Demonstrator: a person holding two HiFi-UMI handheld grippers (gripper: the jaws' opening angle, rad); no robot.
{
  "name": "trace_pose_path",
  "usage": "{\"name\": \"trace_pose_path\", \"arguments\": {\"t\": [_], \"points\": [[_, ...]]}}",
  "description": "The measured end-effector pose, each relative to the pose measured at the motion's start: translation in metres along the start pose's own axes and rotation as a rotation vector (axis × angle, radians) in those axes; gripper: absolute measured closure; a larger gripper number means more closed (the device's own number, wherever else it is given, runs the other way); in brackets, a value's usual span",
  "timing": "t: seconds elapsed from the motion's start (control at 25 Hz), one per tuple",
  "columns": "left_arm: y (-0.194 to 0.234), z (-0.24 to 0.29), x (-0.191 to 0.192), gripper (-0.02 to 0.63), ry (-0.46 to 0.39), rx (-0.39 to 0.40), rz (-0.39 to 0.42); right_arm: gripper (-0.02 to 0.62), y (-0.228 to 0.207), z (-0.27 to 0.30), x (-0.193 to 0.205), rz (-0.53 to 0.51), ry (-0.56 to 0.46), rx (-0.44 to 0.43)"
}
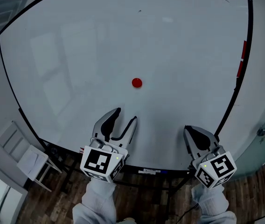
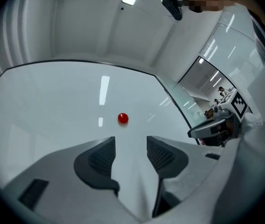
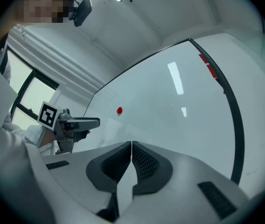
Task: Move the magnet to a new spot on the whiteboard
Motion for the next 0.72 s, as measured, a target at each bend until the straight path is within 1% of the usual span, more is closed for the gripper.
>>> {"name": "trace_pose_path", "arguments": {"t": [0.16, 0.28, 0.52, 0.72], "points": [[0.006, 0.019, -0.037, 0.399, -0.045, -0.031, 0.037, 0.566, -0.011, 0.004, -0.023, -0.042, -0.021, 0.016], [0.01, 0.036, -0.053, 0.399, -0.05, -0.057, 0.087, 0.566, -0.017, 0.007, -0.037, -0.056, -0.04, 0.031], [0.007, 0.064, -0.058, 0.399, -0.028, -0.115, 0.202, 0.566, -0.028, 0.011, -0.046, -0.06, -0.055, 0.055], [0.002, 0.069, -0.058, 0.399, -0.03, -0.161, 0.261, 0.566, -0.028, 0.012, -0.047, -0.076, -0.073, 0.069]]}}
Point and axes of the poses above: the fingertips, and each gripper's own axes: z forward along the fingers, y to its left, x out of its underside, the point moved 7 cm from there along -z, backward along the fingers, and after that the axes turned 11 degrees about y, right-handed, at the moved point
